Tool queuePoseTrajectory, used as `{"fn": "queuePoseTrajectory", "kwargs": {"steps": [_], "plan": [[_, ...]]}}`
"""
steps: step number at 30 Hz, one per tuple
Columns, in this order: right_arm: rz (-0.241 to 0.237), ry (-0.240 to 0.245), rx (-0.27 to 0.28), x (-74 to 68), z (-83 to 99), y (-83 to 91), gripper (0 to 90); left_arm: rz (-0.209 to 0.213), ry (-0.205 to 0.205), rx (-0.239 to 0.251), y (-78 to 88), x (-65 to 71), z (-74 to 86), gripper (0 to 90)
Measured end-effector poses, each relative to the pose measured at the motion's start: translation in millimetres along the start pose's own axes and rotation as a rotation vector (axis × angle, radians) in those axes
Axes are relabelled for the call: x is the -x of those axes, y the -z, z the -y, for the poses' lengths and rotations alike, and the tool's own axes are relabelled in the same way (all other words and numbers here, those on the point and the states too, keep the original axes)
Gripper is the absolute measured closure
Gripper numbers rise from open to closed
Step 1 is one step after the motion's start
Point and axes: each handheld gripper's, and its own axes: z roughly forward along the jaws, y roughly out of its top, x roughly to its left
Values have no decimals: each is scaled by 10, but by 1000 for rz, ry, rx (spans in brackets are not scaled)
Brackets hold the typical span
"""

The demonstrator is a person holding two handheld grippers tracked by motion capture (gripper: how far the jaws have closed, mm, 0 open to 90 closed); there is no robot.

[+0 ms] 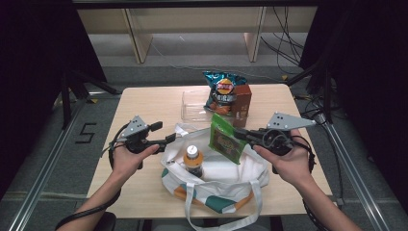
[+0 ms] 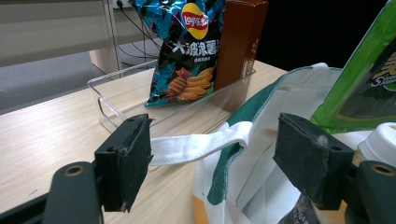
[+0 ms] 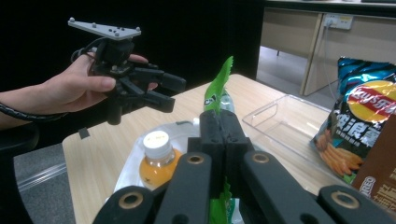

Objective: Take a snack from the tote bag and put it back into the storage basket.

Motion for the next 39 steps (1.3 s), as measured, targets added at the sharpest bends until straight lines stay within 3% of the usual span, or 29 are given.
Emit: {"fn": "queuePoseTrajectory", "kwargs": {"steps": [9, 12, 13, 23, 25, 31, 35, 36, 39], "plan": [[21, -15, 5, 54, -58, -3, 900, 0, -1, 2, 0, 1, -3, 263], [31, 15, 23, 99, -70, -16, 900, 0, -2, 1, -1, -4, -4, 263], [30, -10, 11, 92, -72, -12, 900, 0, -1, 1, -1, -3, -4, 263], [33, -14, 12, 153, -146, -16, 900, 1, 2, 3, -5, 4, -6, 263], [45, 7, 21, 173, -167, -13, 900, 2, -1, 3, -4, 3, -6, 263], [45, -5, 31, 190, -203, -24, 900, 2, 2, 1, -6, 3, -3, 263], [59, 24, 42, 232, -227, -30, 900, 2, 1, 1, -7, 0, -3, 263], [55, -6, 32, 216, -231, -26, 900, 2, 1, 1, -7, 0, -3, 263], [61, 6, 30, 234, -259, -28, 900, 1, 1, 3, -7, 1, -5, 263]]}}
